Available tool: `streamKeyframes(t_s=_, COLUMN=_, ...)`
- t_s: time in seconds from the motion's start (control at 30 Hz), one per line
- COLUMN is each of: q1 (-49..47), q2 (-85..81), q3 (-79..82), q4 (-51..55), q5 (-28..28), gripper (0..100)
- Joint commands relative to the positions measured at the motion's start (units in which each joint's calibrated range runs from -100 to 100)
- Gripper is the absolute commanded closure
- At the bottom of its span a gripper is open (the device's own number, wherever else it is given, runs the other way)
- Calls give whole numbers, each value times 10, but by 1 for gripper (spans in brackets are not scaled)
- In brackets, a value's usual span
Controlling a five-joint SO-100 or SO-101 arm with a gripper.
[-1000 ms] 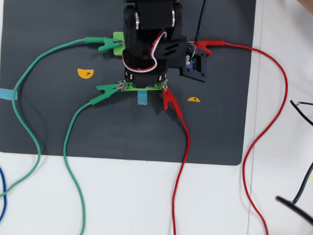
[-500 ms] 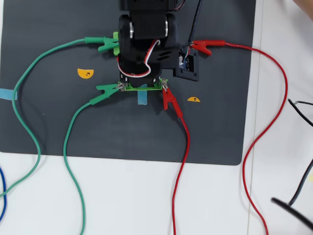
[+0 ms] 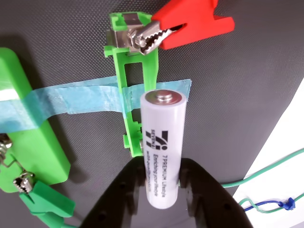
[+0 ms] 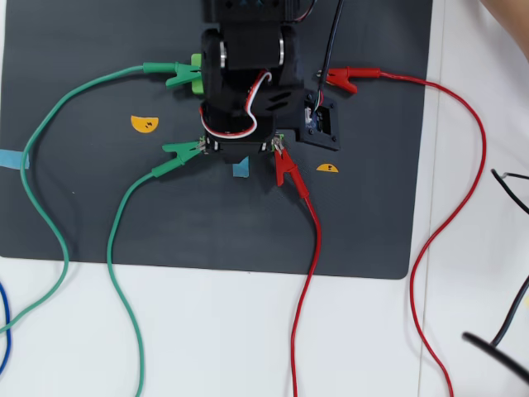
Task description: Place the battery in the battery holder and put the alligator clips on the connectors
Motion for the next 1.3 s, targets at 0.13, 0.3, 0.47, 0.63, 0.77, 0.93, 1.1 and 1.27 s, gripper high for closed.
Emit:
streamKeyframes(t_s=0.13, q1=3, q2=-1, q3=-5, q4=-11, q5=2, gripper=99)
streamKeyframes(t_s=0.3, q1=0, q2=35, q3=-11, q4=-12, q5=2, gripper=99)
streamKeyframes(t_s=0.47, q1=0, q2=47, q3=-13, q4=-13, q5=2, gripper=99)
streamKeyframes(t_s=0.63, q1=-10, q2=48, q3=-12, q4=-31, q5=2, gripper=99)
streamKeyframes(t_s=0.77, q1=-30, q2=48, q3=-7, q4=-31, q5=2, gripper=99)
streamKeyframes(t_s=0.93, q1=-26, q2=48, q3=-10, q4=-31, q5=2, gripper=99)
streamKeyframes(t_s=1.1, q1=-24, q2=50, q3=-10, q4=-31, q5=2, gripper=99)
streamKeyframes(t_s=1.27, q1=-16, q2=49, q3=-9, q4=-31, q5=2, gripper=99)
